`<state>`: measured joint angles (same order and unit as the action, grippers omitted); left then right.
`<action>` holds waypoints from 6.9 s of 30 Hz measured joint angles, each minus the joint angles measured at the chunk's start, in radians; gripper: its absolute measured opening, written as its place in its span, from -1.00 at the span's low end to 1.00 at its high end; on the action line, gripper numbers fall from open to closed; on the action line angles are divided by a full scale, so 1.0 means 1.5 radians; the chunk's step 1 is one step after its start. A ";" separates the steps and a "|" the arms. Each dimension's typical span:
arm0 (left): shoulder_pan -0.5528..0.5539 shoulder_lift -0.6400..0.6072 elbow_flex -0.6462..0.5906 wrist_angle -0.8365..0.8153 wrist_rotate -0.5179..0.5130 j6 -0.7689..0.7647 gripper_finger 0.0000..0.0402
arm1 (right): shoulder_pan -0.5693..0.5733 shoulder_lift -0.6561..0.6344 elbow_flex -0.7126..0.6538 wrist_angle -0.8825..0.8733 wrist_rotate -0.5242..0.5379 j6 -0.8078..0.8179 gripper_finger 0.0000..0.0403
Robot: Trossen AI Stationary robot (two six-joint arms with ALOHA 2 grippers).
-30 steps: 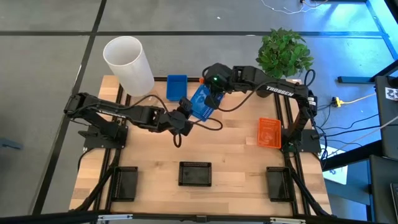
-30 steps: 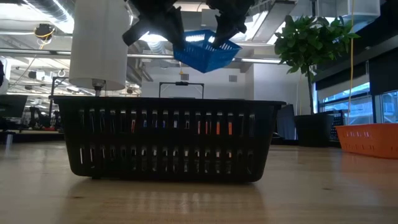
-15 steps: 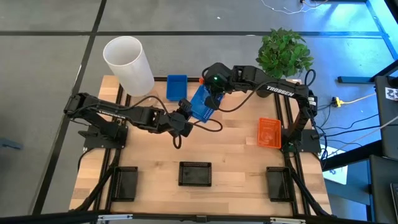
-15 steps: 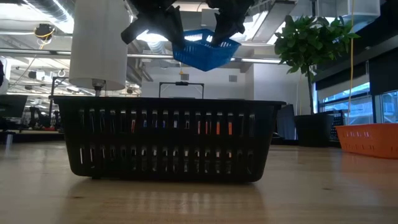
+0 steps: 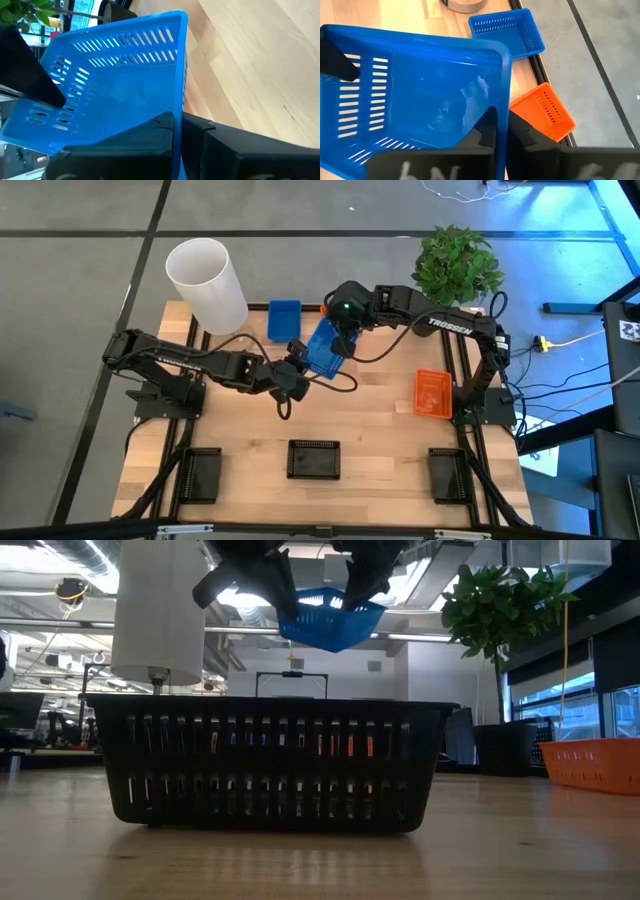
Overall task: Stack baskets by color
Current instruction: Stack the blue basket on top of the blue basket on the table, then stack the orange basket on top of the orange basket on the table
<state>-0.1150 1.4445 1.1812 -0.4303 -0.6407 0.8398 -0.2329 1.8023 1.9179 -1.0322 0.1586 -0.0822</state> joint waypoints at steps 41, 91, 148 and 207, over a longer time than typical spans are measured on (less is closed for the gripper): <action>0.252 0.000 0.000 -0.154 0.189 -0.296 -1.00 | 0.007 -0.001 0.273 -0.201 0.015 -0.093 -0.34; 0.453 0.094 0.000 -0.147 0.368 -0.171 -0.86 | 0.006 -0.001 0.268 -0.201 0.016 -0.108 -0.34; -0.054 -0.217 0.000 -0.303 0.181 -0.593 -1.00 | 0.243 -0.231 -0.051 -0.363 0.051 0.702 -1.00; -0.053 -0.215 0.000 -0.299 0.171 -0.593 -1.00 | 0.029 -0.268 -0.685 -0.111 -0.165 0.745 -0.16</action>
<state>-0.1951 1.1217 1.1816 -0.8785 -0.3840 -0.0502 -0.1901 1.3996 0.8909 -1.1984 -0.0882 1.0357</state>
